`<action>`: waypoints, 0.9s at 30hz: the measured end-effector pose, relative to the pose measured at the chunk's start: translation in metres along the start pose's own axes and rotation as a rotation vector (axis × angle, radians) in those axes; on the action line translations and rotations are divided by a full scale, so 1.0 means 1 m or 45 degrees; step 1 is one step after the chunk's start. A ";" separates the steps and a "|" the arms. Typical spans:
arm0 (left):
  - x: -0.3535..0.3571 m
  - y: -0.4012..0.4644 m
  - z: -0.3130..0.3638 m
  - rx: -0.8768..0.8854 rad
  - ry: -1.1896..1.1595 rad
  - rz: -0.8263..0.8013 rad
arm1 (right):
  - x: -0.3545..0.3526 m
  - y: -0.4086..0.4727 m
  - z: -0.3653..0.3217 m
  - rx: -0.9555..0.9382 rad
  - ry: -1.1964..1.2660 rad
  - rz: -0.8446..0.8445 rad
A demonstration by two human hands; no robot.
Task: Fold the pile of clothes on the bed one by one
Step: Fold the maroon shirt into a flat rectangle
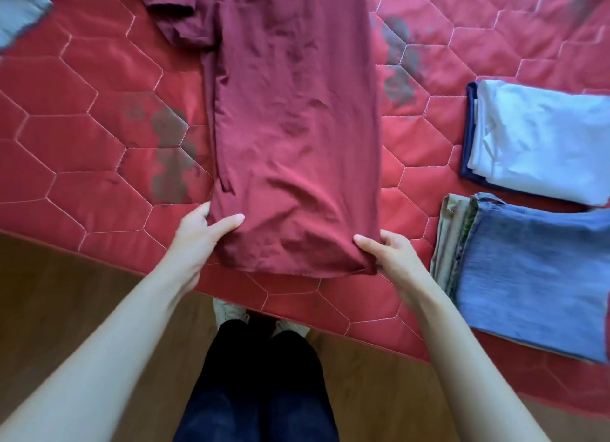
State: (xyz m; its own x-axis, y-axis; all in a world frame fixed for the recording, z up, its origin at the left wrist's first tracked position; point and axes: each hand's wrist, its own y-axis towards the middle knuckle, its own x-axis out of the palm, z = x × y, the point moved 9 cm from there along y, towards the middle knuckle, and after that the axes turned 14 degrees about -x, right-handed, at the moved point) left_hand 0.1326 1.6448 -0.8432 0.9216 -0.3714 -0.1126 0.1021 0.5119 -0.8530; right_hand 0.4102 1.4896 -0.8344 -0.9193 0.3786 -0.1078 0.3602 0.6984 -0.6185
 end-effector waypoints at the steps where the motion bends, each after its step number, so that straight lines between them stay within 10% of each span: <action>1: -0.002 -0.006 -0.002 0.007 -0.059 -0.034 | -0.003 -0.007 0.000 -0.014 0.084 0.009; 17: -0.001 -0.038 -0.100 -0.317 -0.205 0.066 | -0.022 -0.069 0.059 -0.060 0.083 0.199; 27: -0.013 -0.046 -0.089 -0.057 -0.140 0.390 | 0.000 -0.065 0.035 -0.480 -0.870 0.134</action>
State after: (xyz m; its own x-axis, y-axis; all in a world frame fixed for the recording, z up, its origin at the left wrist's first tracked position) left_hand 0.0825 1.5578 -0.8480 0.9422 -0.1182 -0.3136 -0.2003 0.5516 -0.8097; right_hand 0.3816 1.4225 -0.8212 -0.7270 0.0821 -0.6817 0.3679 0.8849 -0.2858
